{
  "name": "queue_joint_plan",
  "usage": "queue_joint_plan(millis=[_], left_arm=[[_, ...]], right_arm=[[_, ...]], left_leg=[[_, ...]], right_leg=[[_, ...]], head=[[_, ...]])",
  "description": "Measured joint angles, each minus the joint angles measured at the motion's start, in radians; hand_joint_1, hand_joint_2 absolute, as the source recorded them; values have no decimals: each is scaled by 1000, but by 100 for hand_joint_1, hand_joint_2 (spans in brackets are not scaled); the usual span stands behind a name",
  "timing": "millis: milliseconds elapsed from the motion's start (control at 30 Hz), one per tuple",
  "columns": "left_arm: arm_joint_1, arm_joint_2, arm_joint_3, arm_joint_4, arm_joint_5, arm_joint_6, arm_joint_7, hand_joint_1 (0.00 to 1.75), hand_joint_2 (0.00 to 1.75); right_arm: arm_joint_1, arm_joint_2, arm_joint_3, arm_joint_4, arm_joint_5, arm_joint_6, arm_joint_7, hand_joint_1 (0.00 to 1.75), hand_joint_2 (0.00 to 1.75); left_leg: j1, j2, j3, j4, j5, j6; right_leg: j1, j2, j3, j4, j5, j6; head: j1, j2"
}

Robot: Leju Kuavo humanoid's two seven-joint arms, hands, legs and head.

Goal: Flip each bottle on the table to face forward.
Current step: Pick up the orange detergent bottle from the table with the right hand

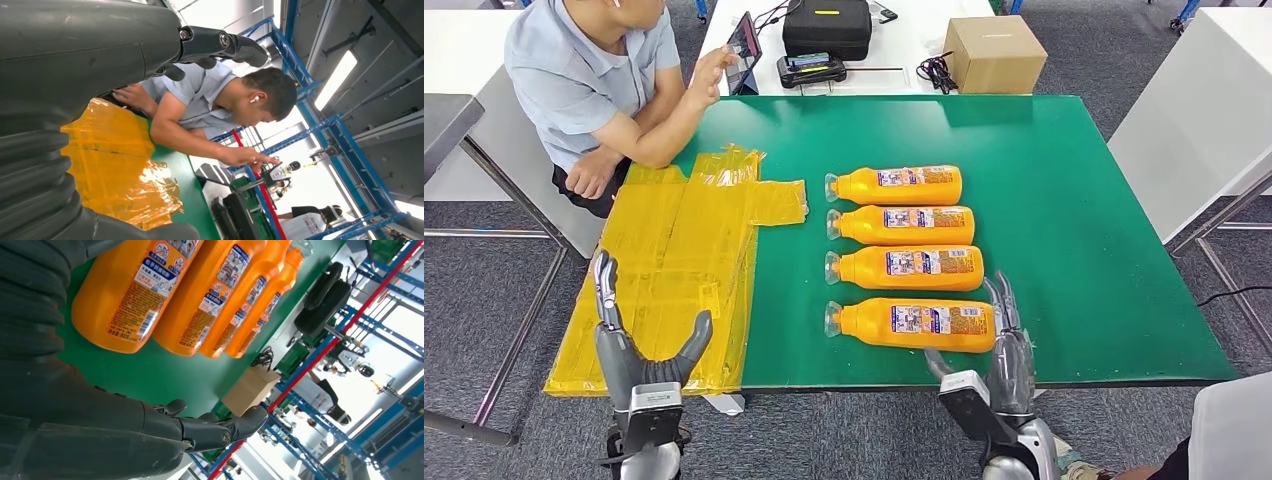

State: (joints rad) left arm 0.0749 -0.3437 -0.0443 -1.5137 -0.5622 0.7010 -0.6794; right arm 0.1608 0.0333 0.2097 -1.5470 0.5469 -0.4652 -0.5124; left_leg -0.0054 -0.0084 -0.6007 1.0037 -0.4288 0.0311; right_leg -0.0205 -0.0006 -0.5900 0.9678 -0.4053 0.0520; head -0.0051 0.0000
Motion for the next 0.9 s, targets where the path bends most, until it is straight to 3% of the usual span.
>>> queue_joint_plan(millis=[233,433,700,900], left_arm=[[6,0,-21,1,-20,0,0,0,175],[5,3,-50,30,-3,0,0,0,175],[5,12,-91,44,13,0,12,0,175],[5,13,-96,45,19,0,15,0,175]], right_arm=[[0,-2,13,1,4,-20,9,0,175],[-18,-64,50,76,358,-40,228,0,175],[-35,-130,108,129,455,-33,291,0,175],[-39,-137,116,132,469,-31,301,0,175]], left_leg=[[0,0,0,0,0,0],[0,-1,0,0,0,0],[0,-1,0,0,0,0],[0,0,0,0,0,0]], right_leg=[[0,0,0,0,0,0],[0,0,0,0,0,0],[0,0,0,0,0,0],[0,0,0,0,0,0]], head=[[0,0],[0,0],[0,0],[-1,0]])
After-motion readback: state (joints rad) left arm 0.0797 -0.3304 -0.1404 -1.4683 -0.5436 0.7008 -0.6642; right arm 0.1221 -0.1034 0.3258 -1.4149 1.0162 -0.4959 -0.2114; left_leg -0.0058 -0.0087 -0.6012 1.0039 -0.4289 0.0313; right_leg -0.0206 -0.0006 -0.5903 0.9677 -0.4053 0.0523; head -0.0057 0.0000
